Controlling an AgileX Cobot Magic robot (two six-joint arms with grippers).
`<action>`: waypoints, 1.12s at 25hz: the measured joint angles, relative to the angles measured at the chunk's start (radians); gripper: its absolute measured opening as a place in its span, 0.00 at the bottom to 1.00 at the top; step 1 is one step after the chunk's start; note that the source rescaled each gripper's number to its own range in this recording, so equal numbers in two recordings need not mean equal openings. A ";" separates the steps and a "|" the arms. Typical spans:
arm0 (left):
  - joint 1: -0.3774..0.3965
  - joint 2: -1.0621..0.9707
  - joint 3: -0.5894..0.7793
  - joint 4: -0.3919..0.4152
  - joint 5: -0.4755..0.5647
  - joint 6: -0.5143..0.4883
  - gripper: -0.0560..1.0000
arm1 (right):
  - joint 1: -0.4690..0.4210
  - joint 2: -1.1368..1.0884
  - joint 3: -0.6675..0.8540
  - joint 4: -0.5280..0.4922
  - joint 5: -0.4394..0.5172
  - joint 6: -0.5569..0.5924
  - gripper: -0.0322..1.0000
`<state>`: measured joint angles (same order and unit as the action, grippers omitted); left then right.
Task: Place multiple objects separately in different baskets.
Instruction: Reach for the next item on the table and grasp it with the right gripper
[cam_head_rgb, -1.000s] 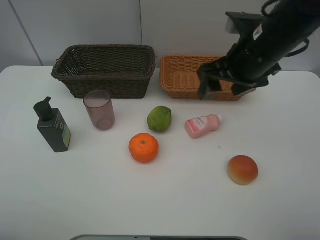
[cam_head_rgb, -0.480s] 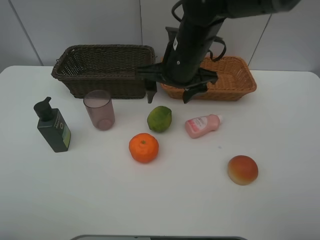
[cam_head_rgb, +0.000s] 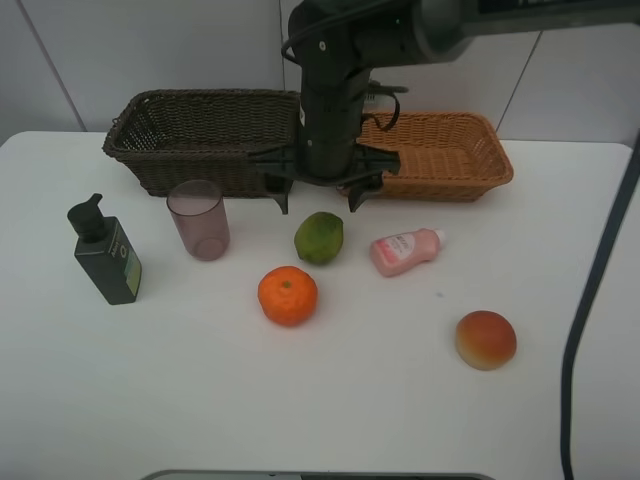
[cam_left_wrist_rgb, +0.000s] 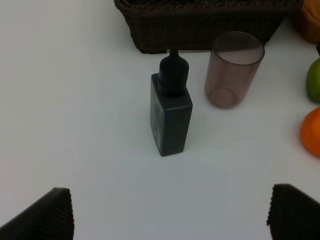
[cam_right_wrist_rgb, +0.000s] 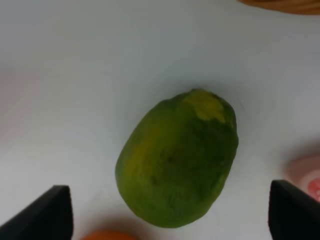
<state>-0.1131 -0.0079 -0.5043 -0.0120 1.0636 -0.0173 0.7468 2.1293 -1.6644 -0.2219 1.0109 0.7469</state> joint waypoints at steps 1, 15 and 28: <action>0.000 0.000 0.000 0.000 0.000 0.000 0.99 | 0.000 0.010 -0.002 0.001 0.000 0.011 0.70; 0.000 0.000 0.000 0.000 0.000 0.000 0.99 | -0.021 0.052 -0.007 -0.029 -0.056 0.105 1.00; 0.000 0.000 0.000 0.000 0.000 0.000 0.99 | -0.021 0.133 -0.007 -0.022 -0.087 0.106 1.00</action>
<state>-0.1131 -0.0079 -0.5043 -0.0120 1.0636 -0.0173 0.7260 2.2620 -1.6712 -0.2435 0.9242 0.8525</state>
